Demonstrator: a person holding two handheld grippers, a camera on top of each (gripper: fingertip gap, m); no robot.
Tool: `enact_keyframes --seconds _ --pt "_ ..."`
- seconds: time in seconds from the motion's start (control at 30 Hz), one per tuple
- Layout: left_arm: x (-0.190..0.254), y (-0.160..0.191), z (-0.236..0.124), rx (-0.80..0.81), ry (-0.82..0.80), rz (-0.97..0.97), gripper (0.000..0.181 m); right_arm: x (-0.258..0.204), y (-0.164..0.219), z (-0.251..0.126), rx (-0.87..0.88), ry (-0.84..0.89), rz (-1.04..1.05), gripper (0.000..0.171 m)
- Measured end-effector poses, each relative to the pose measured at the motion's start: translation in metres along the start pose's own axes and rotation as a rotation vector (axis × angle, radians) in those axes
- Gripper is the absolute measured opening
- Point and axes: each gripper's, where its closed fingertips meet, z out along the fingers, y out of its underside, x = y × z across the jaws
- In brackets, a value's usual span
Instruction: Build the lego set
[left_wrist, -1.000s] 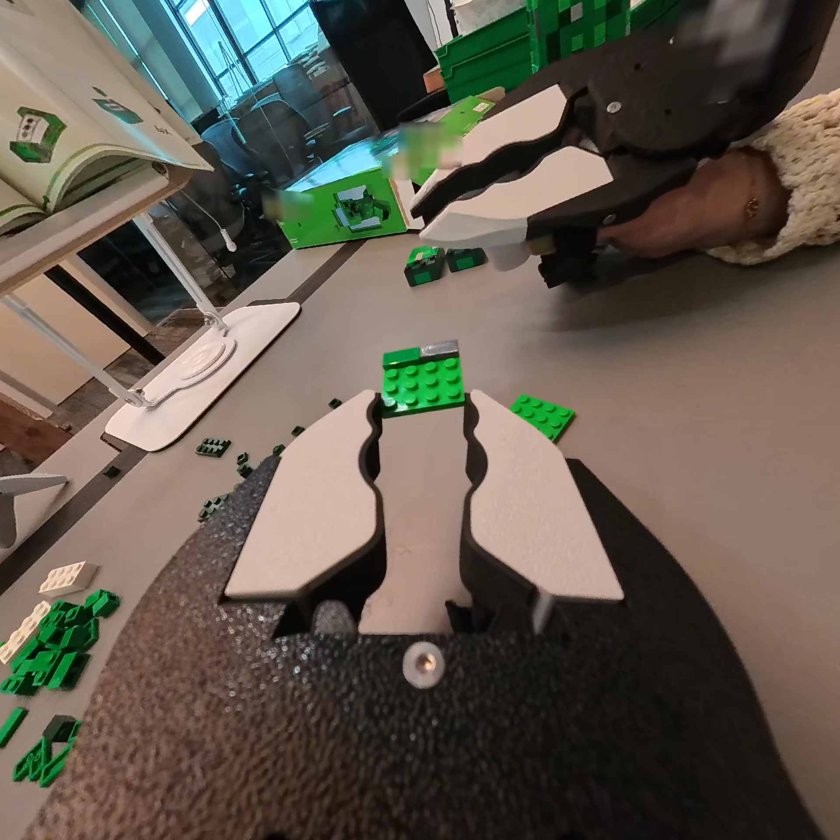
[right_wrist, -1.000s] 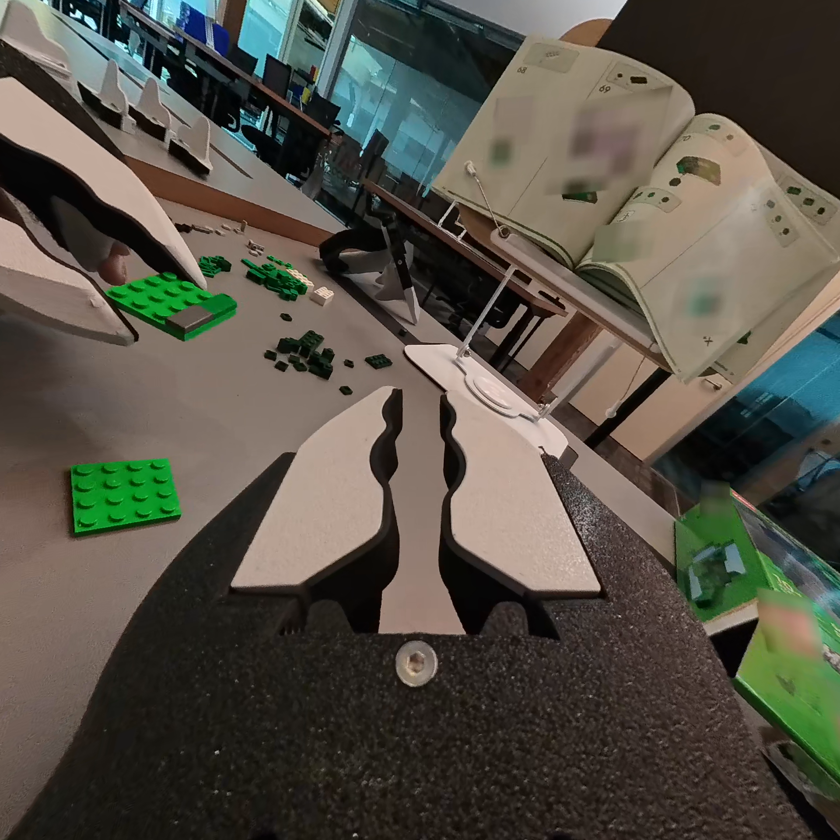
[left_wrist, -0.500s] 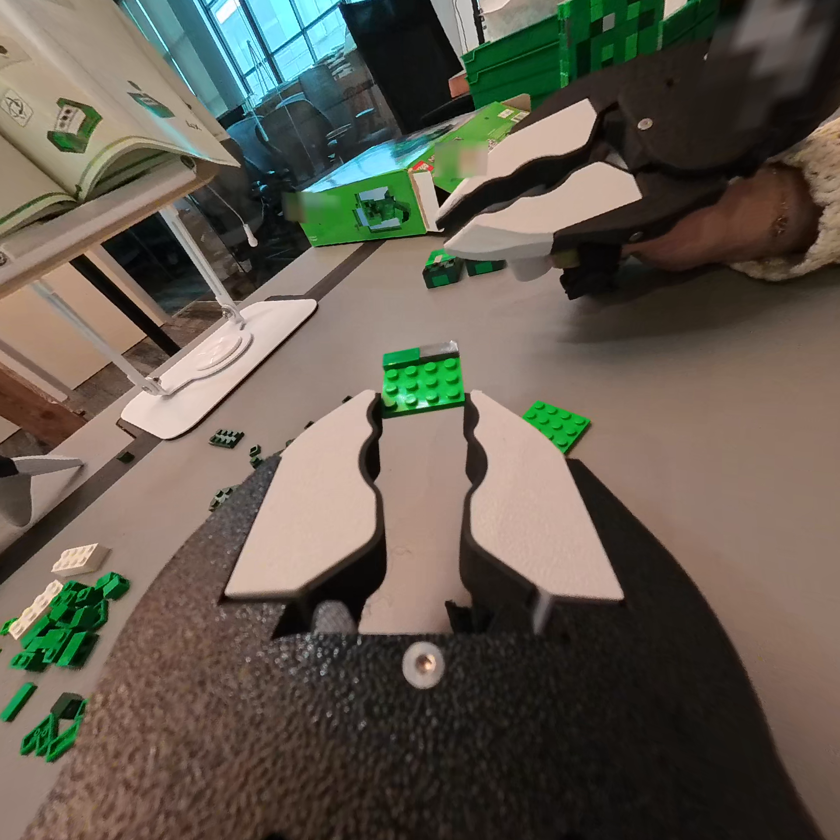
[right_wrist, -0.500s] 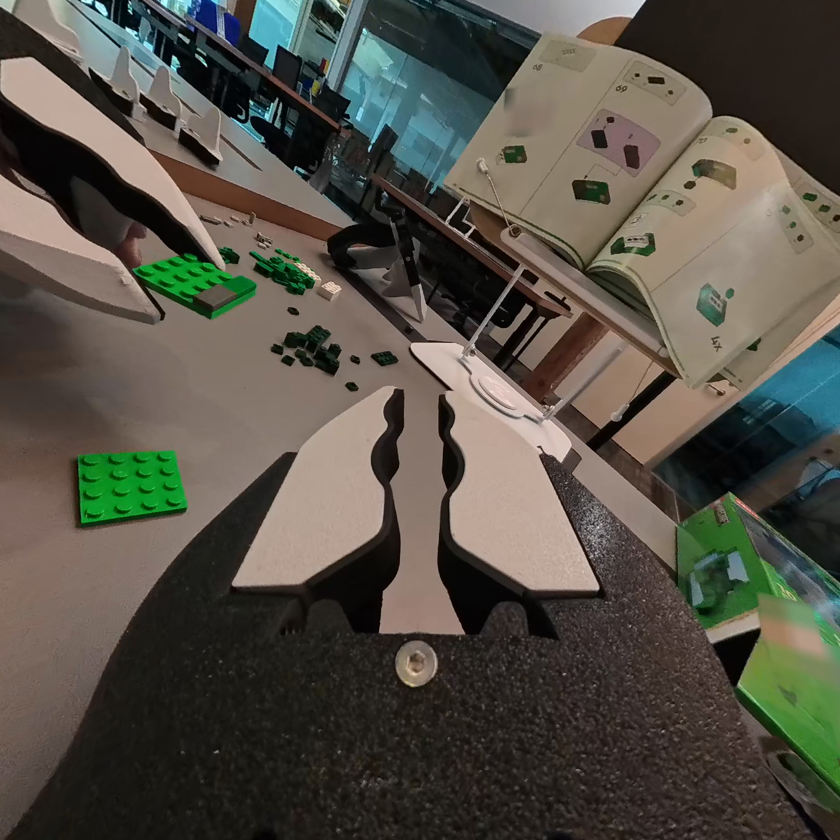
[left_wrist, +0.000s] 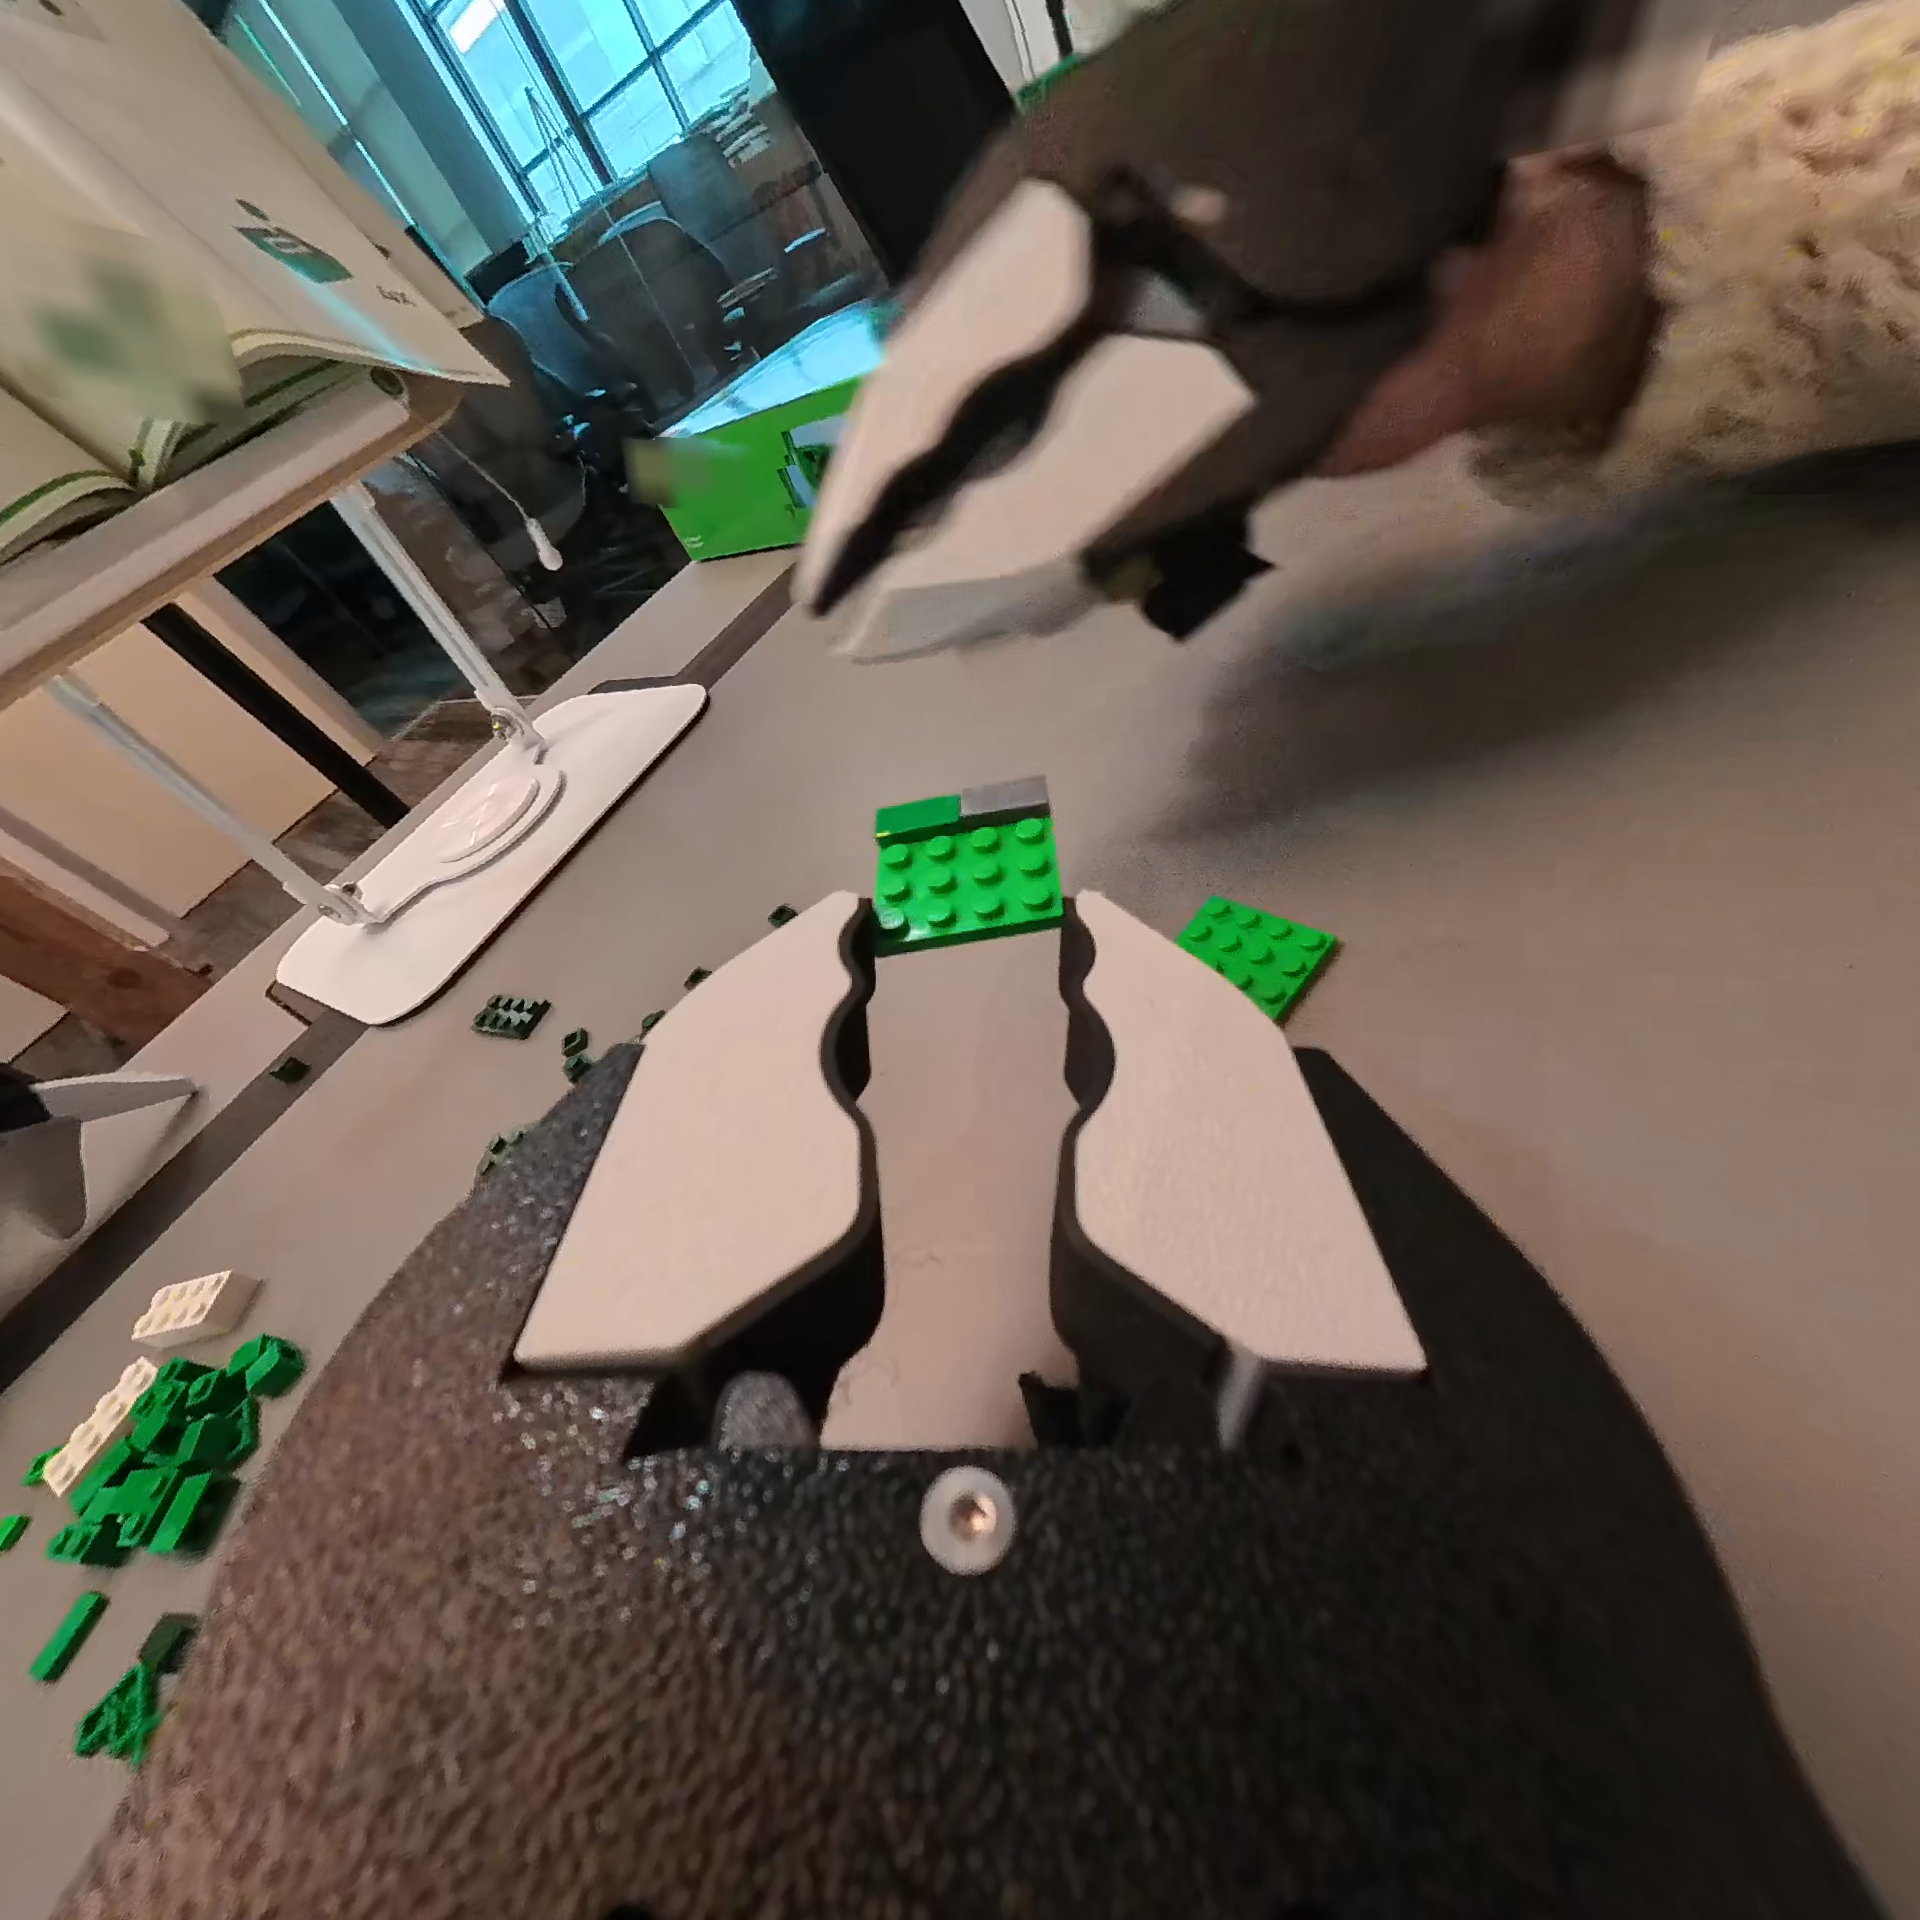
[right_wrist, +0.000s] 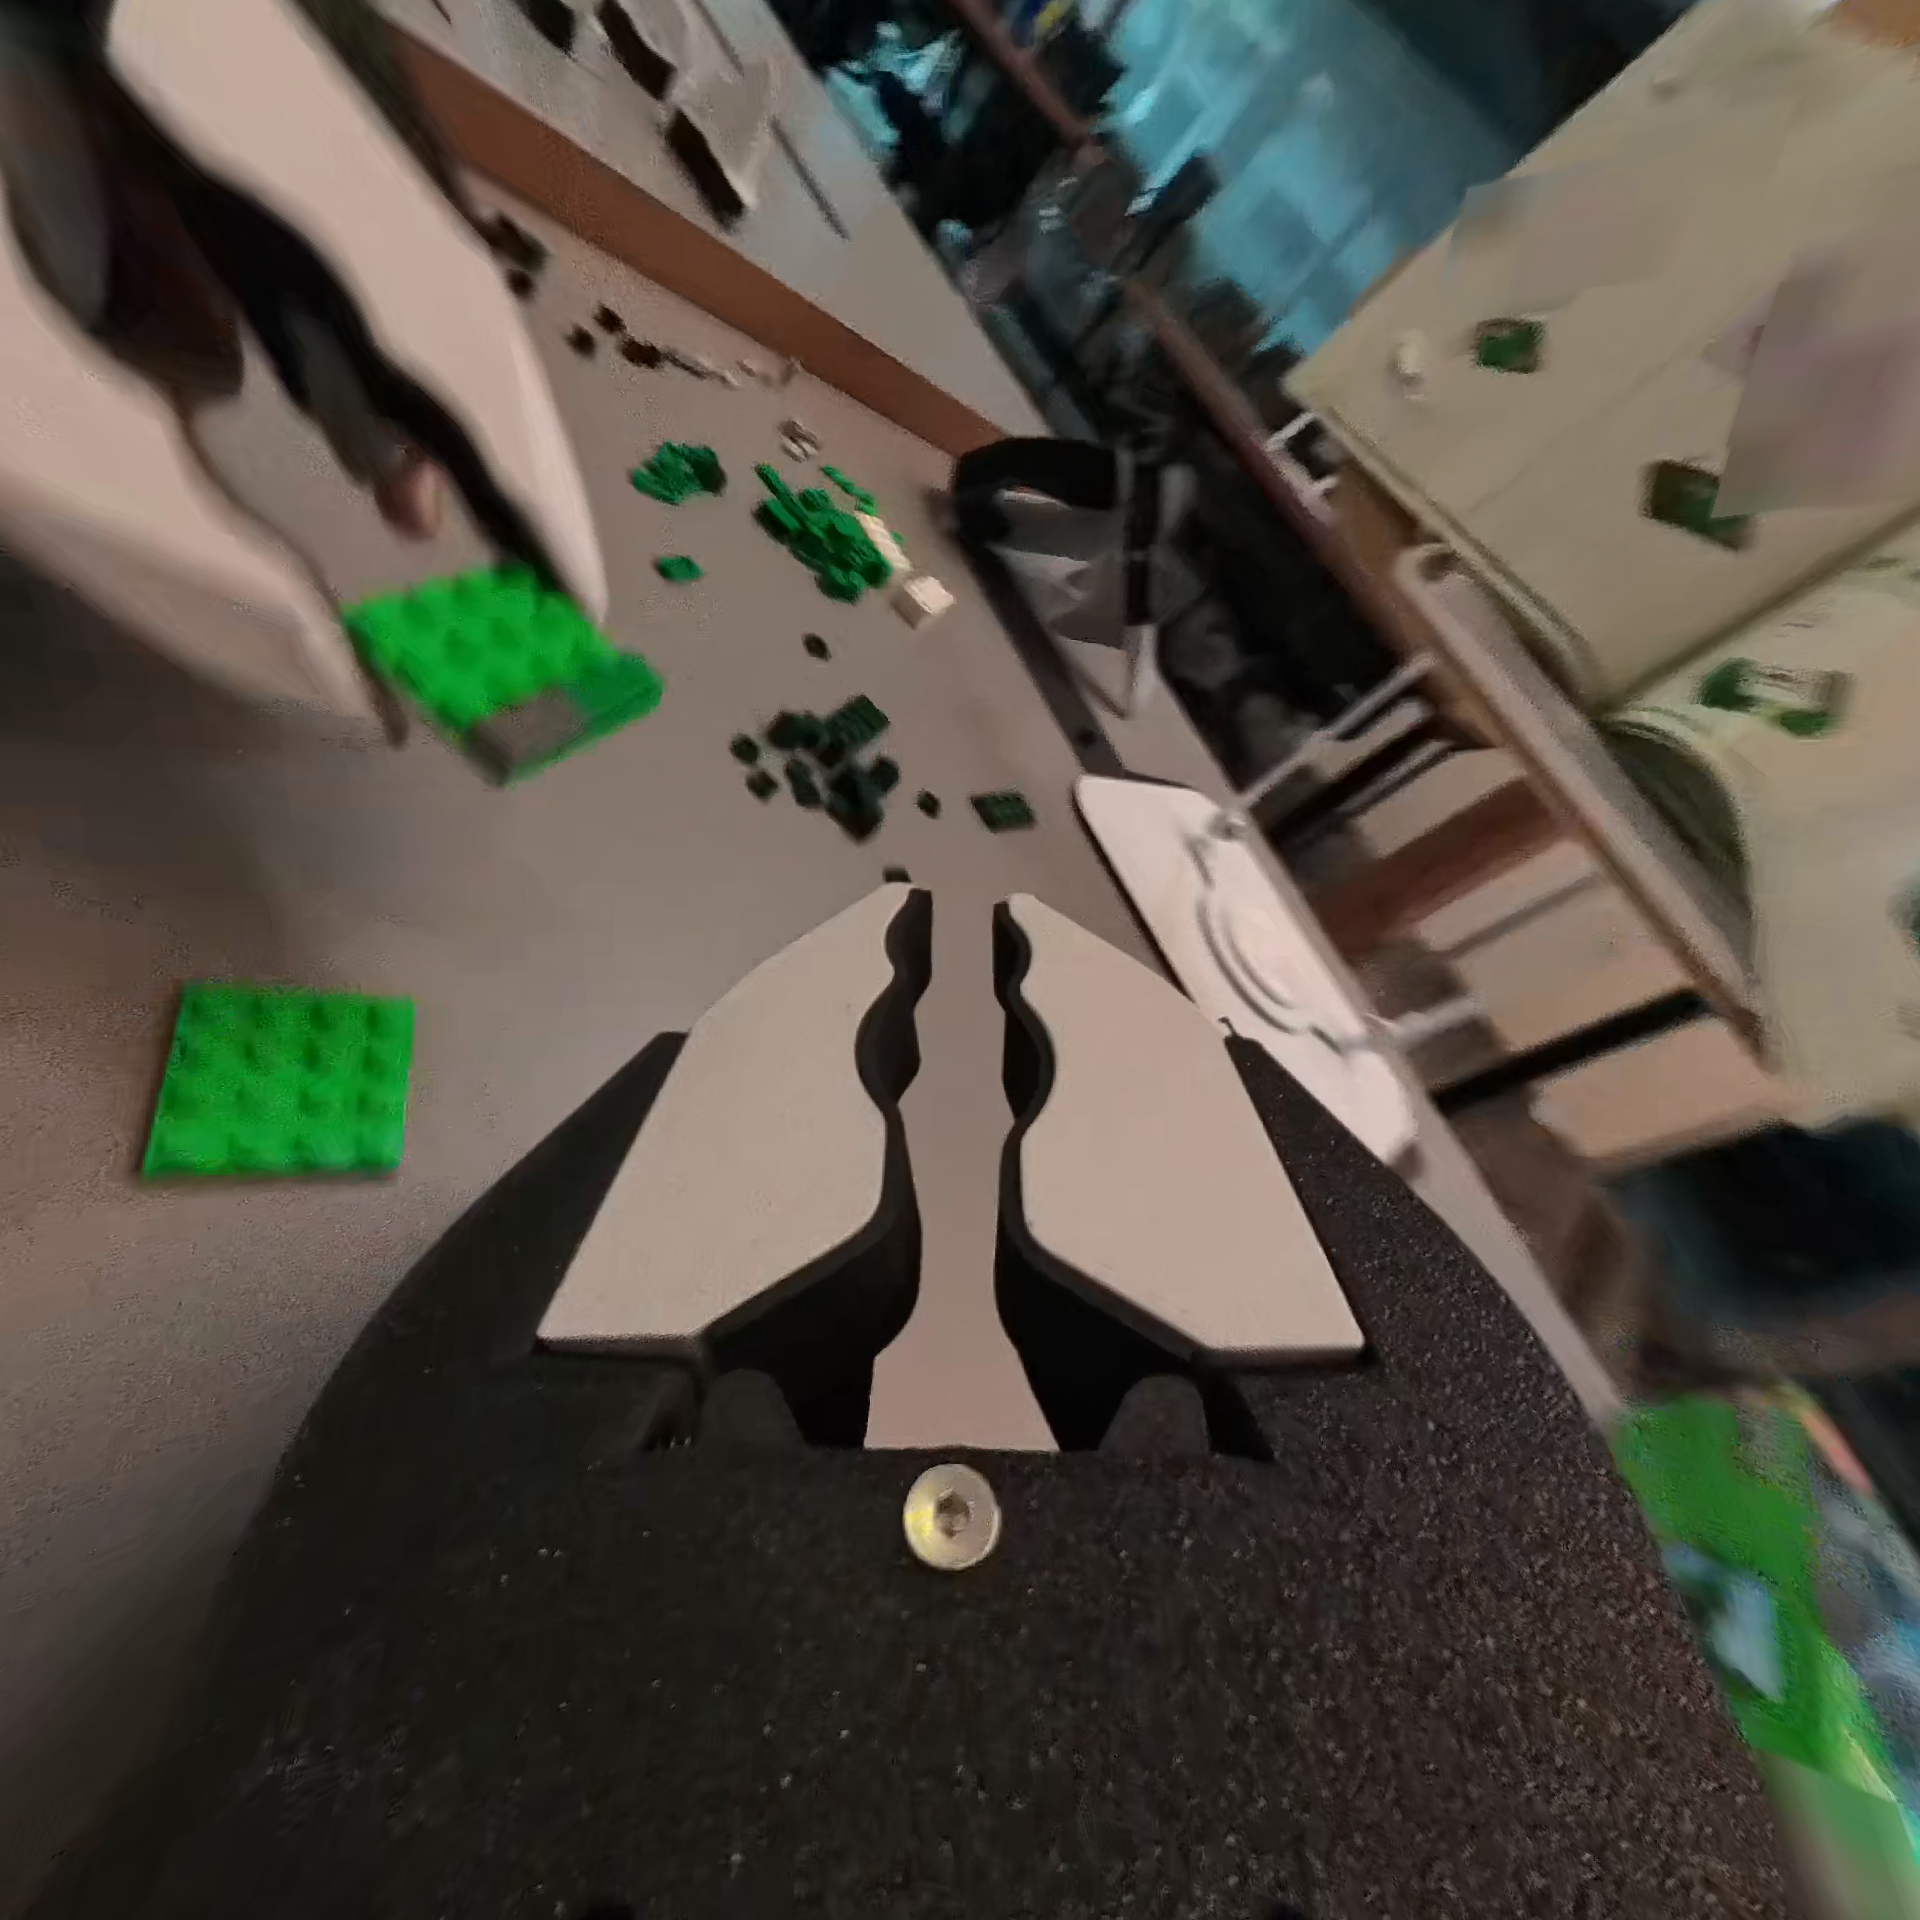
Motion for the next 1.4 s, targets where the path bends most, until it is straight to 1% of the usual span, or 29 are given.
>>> enact_keyframes --seconds 0.1,0.17,0.23,0.33,0.37,0.43,0.5,0.6,0.73,0.93,1.03,1.07,1.17,1.23,1.3,1.4 --pt "0.003 0.001 0.001 -0.004 0.005 0.025 0.035 0.01 -0.032 0.045 -0.021 -0.261 0.14 0.01" --pt "0.004 0.0 0.0 0.001 0.004 0.039 0.035 0.01 -0.055 0.079 -0.065 -0.459 0.151 0.005" --pt "0.005 0.0 0.001 -0.002 0.003 0.059 0.034 0.011 -0.076 0.119 -0.123 -0.577 0.139 0.011" --pt "0.008 0.002 0.002 -0.014 0.001 0.094 0.034 -0.008 -0.098 0.171 -0.227 -0.782 0.146 0.01" --pt "0.009 0.002 0.002 -0.017 0.001 0.102 0.034 -0.017 -0.099 0.185 -0.287 -0.849 0.14 0.011" --pt "0.01 0.003 0.003 -0.021 0.002 0.109 0.035 -0.032 -0.094 0.212 -0.38 -0.926 0.071 0.013" --pt "0.009 0.002 0.002 -0.021 0.002 0.106 0.035 -0.044 -0.088 0.236 -0.418 -0.958 -0.03 0.013" --pt "0.009 0.002 0.002 -0.019 0.002 0.103 0.035 -0.062 -0.076 0.258 -0.49 -1.009 -0.134 0.016" --pt "0.009 0.002 0.002 -0.021 0.004 0.104 0.035 -0.077 -0.056 0.276 -0.624 -1.052 -0.19 0.02" --pt "0.009 0.002 0.001 -0.018 0.005 0.099 0.035 -0.082 -0.047 0.288 -0.674 -1.053 -0.26 0.015" --pt "0.009 0.002 0.001 -0.018 0.003 0.097 0.035 -0.084 -0.045 0.288 -0.69 -1.073 -0.278 0.012" --pt "0.008 0.002 0.001 -0.018 -0.001 0.096 0.035 -0.084 -0.045 0.287 -0.691 -1.078 -0.284 0.008" --pt "0.006 0.002 0.0 -0.02 -0.008 0.086 0.035 -0.084 -0.044 0.283 -0.693 -1.091 -0.309 0.007" --pt "0.006 0.002 0.0 -0.021 0.001 0.074 0.034 -0.079 -0.047 0.275 -0.661 -1.074 -0.328 0.007" --pt "0.007 0.003 -0.001 -0.027 0.015 0.065 0.035 -0.072 -0.062 0.257 -0.575 -1.058 -0.3 0.007" --pt "0.011 0.007 0.0 -0.056 0.061 0.044 0.035 -0.05 -0.083 0.207 -0.439 -0.989 -0.242 0.008"
